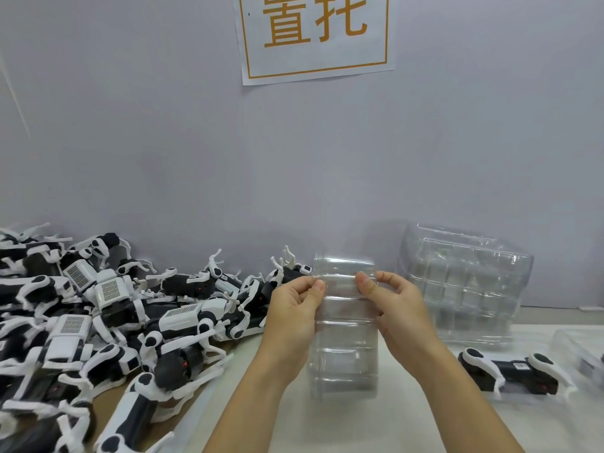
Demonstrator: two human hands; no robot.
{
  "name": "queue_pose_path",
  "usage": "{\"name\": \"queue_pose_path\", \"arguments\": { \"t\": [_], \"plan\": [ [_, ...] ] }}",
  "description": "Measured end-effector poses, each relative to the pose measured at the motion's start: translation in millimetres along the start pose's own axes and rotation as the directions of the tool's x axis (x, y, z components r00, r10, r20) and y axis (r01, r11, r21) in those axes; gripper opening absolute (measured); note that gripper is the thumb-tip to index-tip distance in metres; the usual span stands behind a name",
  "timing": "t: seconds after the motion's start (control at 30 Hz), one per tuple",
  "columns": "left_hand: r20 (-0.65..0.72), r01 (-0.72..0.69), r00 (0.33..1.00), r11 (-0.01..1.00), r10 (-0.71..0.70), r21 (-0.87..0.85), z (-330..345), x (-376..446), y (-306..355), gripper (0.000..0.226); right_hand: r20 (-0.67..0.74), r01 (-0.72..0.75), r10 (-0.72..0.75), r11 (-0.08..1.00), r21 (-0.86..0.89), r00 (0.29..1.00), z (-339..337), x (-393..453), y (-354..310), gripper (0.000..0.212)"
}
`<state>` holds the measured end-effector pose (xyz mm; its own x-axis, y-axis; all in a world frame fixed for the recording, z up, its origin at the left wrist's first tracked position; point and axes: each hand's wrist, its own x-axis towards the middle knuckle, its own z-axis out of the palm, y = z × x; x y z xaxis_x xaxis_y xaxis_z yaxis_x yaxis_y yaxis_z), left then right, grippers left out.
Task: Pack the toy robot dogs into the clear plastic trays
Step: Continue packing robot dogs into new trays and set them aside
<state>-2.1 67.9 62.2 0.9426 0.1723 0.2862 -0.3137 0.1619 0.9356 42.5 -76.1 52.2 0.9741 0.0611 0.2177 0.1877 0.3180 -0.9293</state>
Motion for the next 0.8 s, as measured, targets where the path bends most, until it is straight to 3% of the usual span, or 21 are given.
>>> {"name": "queue_pose_path", "arguments": {
  "t": [0.17, 0.37, 0.5, 0.8],
  "plan": [
    [0.053, -0.037, 0.998, 0.996, 0.033, 0.076, -6, -3, 1, 0.023, 0.109, -0.044, 0.044, 0.999, -0.003, 0.993, -8, -2, -5, 0.063],
    [0.154, -0.064, 0.987, 0.991, 0.045, 0.118, -10, 0, 2, 0.012, 0.183, 0.051, -0.030, 0.993, -0.111, 0.983, -12, -3, -8, 0.048],
    [0.199, -0.049, 0.980, 0.979, 0.010, 0.195, -10, 1, 1, 0.024, 0.231, 0.083, -0.043, 0.982, -0.168, 0.972, -14, -4, -11, 0.044],
    [0.158, -0.118, 0.984, 0.955, 0.076, 0.271, -9, -1, 9, 0.024, 0.143, 0.083, -0.059, 0.981, -0.174, 0.988, -9, -5, -13, 0.026]
  ]
}}
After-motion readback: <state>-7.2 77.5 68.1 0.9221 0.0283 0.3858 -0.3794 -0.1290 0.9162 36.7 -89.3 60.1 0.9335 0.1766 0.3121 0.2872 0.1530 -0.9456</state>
